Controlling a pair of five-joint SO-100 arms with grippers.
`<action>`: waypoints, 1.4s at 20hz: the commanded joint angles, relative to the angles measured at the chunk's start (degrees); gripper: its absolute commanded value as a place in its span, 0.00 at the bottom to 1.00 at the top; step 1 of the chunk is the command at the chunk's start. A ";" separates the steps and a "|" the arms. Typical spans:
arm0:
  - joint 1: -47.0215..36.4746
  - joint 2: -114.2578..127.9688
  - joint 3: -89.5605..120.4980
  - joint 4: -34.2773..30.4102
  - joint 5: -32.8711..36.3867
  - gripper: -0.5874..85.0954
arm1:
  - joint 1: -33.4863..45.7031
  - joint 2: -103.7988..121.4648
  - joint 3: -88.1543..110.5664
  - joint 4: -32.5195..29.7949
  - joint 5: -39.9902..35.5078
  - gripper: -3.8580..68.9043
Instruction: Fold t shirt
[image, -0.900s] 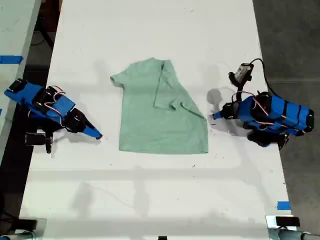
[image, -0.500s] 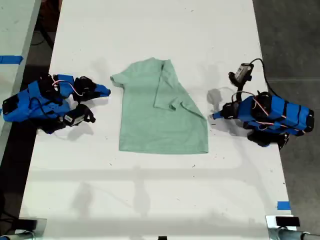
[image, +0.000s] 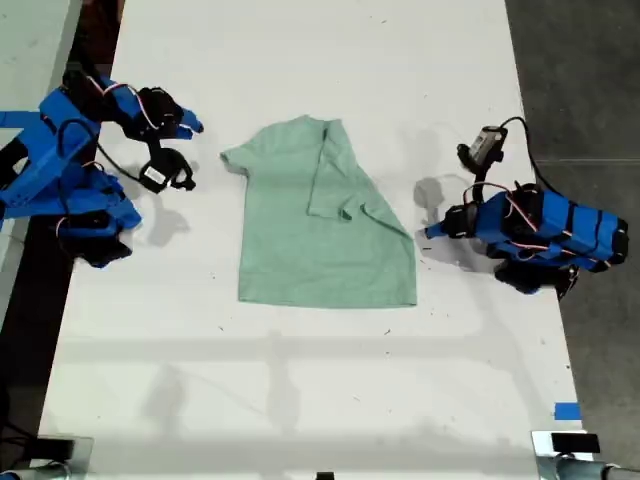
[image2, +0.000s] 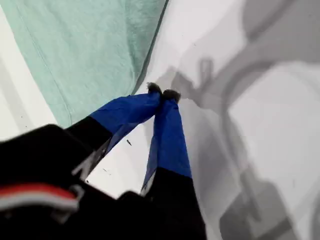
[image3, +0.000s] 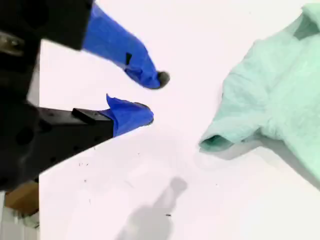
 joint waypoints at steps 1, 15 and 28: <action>-1.76 -19.34 -12.30 0.62 5.10 0.33 | 0.26 0.35 2.99 -1.85 0.09 0.07; 1.85 -55.90 -11.34 -13.97 0.70 0.00 | -0.26 0.35 2.99 -1.85 -0.09 0.07; 20.04 -55.46 -56.43 9.14 -1.76 0.00 | -0.09 0.35 2.99 -1.85 -0.18 0.07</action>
